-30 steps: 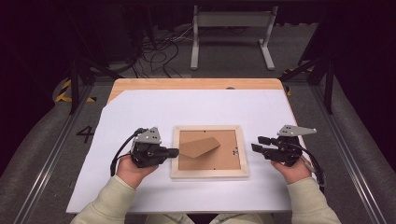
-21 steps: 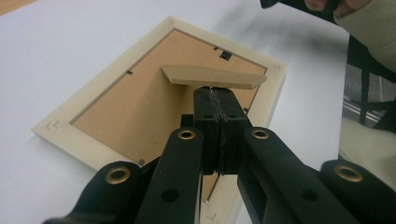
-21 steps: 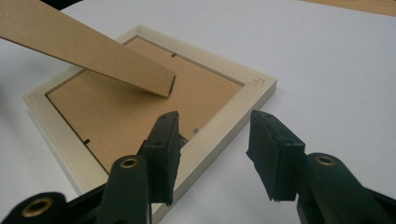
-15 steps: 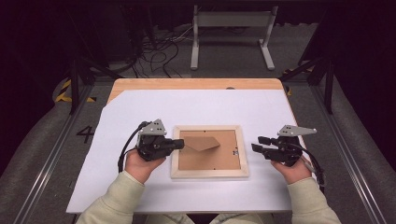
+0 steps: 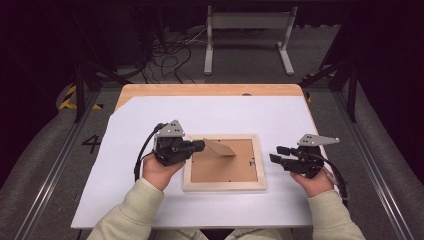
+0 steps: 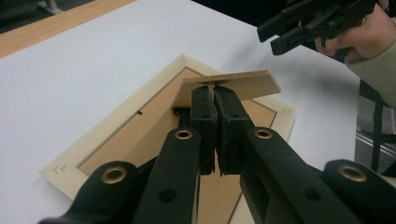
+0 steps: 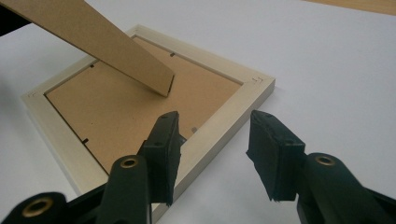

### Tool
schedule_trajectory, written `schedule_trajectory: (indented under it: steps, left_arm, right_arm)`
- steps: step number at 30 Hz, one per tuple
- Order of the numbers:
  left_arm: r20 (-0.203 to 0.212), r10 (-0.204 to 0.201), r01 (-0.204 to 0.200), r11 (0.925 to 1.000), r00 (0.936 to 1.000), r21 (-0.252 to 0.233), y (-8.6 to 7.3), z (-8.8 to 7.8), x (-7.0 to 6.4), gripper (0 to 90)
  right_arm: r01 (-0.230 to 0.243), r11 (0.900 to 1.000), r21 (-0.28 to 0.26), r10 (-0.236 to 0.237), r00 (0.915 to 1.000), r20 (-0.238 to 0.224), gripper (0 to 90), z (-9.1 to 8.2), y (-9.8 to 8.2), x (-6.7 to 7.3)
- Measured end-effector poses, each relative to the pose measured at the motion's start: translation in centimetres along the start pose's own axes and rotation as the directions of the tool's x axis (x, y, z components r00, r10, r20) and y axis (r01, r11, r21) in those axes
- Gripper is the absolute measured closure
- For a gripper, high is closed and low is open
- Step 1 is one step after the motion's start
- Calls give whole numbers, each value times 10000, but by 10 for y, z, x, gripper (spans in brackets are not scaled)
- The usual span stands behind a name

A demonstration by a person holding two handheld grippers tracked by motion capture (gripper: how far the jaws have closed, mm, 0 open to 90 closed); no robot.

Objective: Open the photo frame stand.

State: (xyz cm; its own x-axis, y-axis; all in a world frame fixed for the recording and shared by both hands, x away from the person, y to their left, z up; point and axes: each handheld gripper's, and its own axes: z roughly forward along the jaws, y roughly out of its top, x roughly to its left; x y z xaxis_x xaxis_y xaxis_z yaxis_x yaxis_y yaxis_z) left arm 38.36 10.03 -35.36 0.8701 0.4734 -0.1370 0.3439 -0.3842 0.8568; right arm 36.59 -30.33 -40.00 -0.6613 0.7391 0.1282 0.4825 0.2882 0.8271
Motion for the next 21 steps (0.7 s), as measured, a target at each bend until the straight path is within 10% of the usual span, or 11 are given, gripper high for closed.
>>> schedule_trajectory:
  steps: [21]
  left_arm:
    - [-413, -522, 526, 9986, 9978, 98, -15, -12, 12, 802]
  right_arm:
    - [41, 10000, -83, -41, 10000, -23, 537, -3, 2, 1]
